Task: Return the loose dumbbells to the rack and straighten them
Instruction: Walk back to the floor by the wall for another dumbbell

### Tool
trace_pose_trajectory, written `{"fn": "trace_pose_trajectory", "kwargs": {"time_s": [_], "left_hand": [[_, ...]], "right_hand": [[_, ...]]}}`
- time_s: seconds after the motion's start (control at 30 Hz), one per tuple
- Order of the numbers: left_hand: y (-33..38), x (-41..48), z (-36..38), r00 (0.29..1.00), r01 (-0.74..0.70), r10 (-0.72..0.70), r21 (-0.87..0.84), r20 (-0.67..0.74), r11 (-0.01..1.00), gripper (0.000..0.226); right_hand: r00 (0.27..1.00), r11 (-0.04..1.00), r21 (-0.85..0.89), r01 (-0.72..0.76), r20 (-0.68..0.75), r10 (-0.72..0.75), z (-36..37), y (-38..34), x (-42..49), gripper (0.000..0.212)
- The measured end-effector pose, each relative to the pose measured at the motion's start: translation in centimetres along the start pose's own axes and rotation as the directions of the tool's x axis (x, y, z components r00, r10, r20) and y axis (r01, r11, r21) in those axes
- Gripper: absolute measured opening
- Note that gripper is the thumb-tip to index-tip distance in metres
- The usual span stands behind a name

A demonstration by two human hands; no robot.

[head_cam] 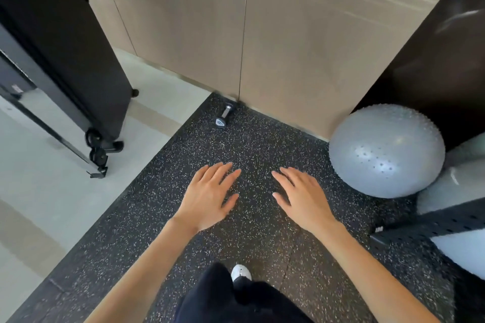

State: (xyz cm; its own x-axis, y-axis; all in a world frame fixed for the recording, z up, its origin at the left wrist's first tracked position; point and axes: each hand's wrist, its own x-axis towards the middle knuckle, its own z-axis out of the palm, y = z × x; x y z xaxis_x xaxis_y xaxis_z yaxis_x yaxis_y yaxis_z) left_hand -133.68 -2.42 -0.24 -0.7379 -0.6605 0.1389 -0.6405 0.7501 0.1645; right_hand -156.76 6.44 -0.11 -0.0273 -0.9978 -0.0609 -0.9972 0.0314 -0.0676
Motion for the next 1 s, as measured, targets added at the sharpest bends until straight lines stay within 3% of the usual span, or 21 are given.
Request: {"fn": "trace_pose_trajectory", "kwargs": {"time_s": [0.17, 0.53, 0.8, 1.0], "left_hand": [[-1.8, 3.4, 1.7, 1.0, 0.008, -0.007, -0.022, 0.027, 1.0, 0.054], [-14.0, 17.5, 4.8, 0.988, 0.02, -0.012, -0.051, 0.153, 0.998, 0.054], [-24.6, 31.3, 2.0, 0.999, -0.039, 0.039, 0.011, 0.012, 0.999, 0.052], [-28.9, 35.9, 3.2, 0.998, 0.007, -0.005, -0.03, 0.063, 1.0, 0.053]], "right_hand": [[0.999, 0.999, 0.034, 0.005, -0.038, -0.003, 0.3, 1.6, 4.0, 0.05], [0.997, 0.998, 0.055, -0.009, 0.079, 0.005, 2.0, 5.7, 21.0, 0.052], [0.999, 0.999, 0.018, 0.03, -0.018, -0.029, -1.9, 7.9, 38.4, 0.05], [0.999, 0.998, 0.047, 0.046, 0.026, -0.047, -1.2, 8.7, 45.7, 0.048]]}}
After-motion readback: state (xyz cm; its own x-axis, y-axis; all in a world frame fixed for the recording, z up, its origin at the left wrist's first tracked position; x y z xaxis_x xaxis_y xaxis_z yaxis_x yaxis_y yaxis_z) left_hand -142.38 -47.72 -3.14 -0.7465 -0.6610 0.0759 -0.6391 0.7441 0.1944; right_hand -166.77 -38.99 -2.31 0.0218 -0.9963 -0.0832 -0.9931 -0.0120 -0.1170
